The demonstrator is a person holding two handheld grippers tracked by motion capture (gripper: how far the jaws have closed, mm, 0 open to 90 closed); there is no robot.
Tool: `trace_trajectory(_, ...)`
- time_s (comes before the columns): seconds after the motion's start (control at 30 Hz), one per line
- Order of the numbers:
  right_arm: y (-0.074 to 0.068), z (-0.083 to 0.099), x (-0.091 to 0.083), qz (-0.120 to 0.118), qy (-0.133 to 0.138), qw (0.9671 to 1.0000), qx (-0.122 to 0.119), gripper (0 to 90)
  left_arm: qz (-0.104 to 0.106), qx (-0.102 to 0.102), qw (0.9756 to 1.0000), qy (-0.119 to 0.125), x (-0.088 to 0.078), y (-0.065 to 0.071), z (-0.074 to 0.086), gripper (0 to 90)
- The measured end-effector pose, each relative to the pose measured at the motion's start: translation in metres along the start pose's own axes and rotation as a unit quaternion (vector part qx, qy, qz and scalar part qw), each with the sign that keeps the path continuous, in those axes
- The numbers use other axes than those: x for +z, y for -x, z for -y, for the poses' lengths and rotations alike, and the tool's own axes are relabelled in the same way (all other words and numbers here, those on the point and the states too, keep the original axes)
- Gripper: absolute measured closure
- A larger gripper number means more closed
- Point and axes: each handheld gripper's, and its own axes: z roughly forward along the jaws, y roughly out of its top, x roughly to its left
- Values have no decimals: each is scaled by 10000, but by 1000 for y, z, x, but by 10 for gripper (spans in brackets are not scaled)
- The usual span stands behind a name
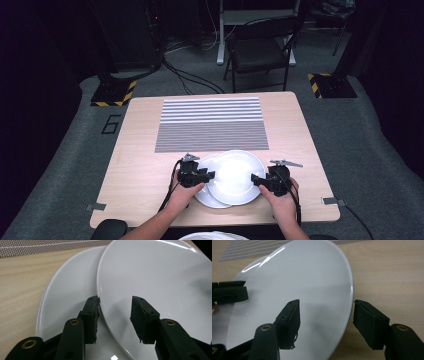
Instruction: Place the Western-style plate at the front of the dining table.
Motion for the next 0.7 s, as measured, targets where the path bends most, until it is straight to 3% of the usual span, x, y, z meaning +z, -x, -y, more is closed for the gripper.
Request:
trace_trajectory(0.17,-1,8,5,-73,-228,9997,66,393,-14,-15,10000,13,0,1,0,573)
trace_trajectory(0.23,-3,8,6,-251,-270,9992,180,395,-19,8,10000,3,1,3,0,573)
trace_trajectory(0.7,9,-4,-5,-23,-81,9998,184,473,32,104,9999,-94,12,17,-5,575)
